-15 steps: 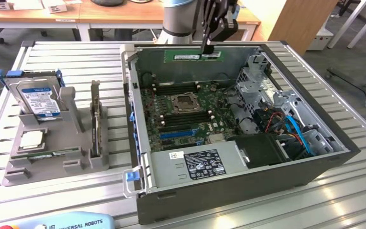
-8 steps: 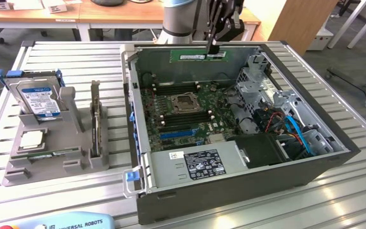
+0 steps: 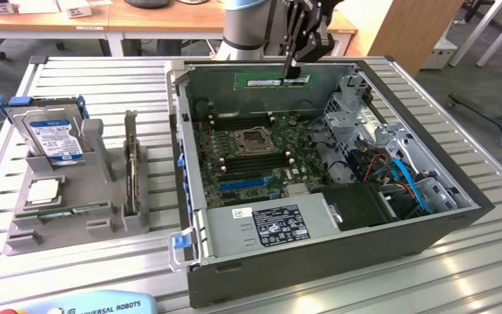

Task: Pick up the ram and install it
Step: 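Pick up the ram and move it above insertion slot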

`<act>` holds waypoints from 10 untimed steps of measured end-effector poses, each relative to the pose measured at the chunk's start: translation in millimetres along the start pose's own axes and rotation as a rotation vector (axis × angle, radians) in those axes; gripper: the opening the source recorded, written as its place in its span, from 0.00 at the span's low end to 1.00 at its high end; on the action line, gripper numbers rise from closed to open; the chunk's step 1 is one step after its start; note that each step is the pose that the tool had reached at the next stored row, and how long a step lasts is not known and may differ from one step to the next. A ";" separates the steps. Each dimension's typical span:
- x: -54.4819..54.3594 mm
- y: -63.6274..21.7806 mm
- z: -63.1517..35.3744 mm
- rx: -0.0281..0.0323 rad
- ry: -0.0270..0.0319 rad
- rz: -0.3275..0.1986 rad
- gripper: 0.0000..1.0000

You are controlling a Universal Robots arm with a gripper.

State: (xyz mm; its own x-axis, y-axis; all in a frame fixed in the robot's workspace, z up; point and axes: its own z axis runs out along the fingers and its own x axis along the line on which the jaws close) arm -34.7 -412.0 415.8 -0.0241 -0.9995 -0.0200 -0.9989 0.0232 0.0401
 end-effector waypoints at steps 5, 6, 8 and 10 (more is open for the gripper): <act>0.2 -0.9 9.0 0.0000 -0.0001 0.000 0.11; 0.2 -1.1 10.8 0.0000 -0.0001 0.000 0.11; 0.3 -1.5 14.2 0.0000 -0.0001 0.000 0.11; 0.3 -2.0 17.6 0.0000 0.0000 0.000 0.11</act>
State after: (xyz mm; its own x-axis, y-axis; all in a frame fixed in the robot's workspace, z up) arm -33.4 -412.0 398.2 -0.0240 -0.9995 -0.0200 -0.9989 0.0232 0.0400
